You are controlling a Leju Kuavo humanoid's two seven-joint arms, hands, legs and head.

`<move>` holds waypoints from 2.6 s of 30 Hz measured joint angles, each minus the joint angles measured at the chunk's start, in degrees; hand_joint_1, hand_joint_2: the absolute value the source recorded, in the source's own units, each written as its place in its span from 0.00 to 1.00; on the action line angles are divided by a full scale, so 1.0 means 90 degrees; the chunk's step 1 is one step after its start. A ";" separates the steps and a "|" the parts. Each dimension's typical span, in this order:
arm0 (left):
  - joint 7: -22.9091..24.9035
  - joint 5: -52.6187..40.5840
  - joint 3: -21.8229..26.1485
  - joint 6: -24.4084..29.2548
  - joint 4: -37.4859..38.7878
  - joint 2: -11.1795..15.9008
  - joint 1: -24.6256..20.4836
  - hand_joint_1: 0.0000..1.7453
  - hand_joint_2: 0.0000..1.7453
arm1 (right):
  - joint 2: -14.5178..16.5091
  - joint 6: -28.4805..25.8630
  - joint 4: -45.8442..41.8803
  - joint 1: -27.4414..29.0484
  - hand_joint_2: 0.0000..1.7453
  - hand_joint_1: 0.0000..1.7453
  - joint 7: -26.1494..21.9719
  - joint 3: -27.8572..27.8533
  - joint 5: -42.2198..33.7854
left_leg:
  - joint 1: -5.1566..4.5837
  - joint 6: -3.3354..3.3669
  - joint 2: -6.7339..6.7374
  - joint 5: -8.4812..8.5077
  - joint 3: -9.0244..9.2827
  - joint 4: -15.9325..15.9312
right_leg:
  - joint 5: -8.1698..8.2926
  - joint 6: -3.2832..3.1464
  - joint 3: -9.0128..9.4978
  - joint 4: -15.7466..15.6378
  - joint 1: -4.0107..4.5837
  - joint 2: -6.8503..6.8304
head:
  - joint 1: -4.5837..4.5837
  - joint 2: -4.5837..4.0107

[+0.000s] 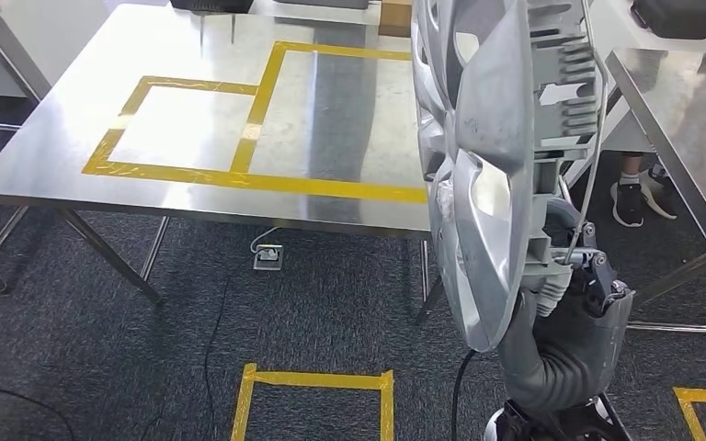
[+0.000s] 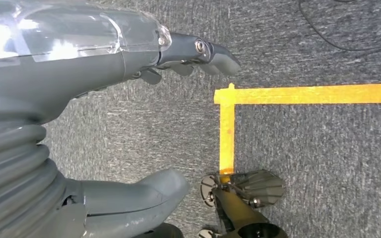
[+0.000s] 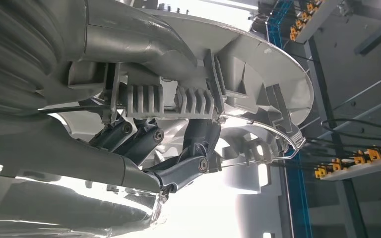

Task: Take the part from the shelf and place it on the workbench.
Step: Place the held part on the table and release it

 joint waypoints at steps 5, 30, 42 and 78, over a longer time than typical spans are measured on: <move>0.0152 0.0030 0.0004 0.0115 0.0000 -0.0005 0.0000 0.00 1.00 | 0.0001 0.0041 0.0001 0.0001 1.00 1.00 -0.0089 0.0000 -0.0106 | -0.0008 0.0031 -0.0022 -0.0016 0.0005 0.0003 | 0.0038 0.0123 0.0045 -0.0064 -0.0005 -0.0006 | 0.0046 0.0000; 0.0296 0.0068 0.0007 -0.0012 0.0000 0.0000 0.0000 0.00 1.00 | 0.0002 0.0089 0.0001 0.0011 1.00 1.00 -0.0144 0.0000 -0.0191 | 0.0005 0.0042 -0.0036 -0.0025 0.0027 0.0003 | 0.0000 0.0390 0.0070 -0.0070 -0.0014 -0.0012 | 0.0013 0.0000; 0.0433 0.0036 0.0007 -0.0025 0.0000 -0.0002 0.0000 0.00 1.00 | 0.0002 0.0112 0.0001 0.0011 1.00 1.00 -0.0162 0.0000 -0.0203 | 0.0004 0.0042 -0.0035 -0.0025 0.0034 0.0003 | 0.0000 0.0390 0.0077 -0.0070 -0.0015 -0.0012 | 0.0018 0.0000; 0.0478 0.0010 0.0010 -0.0033 0.0000 0.0001 0.0000 0.00 1.00 | 0.0002 0.0188 0.0022 0.0012 1.00 1.00 -0.0164 0.0000 -0.0213 | -0.0003 0.0045 -0.0024 -0.0029 0.0046 0.0008 | 0.0003 0.0394 0.0087 -0.0074 -0.0018 -0.0011 | 0.0022 0.0000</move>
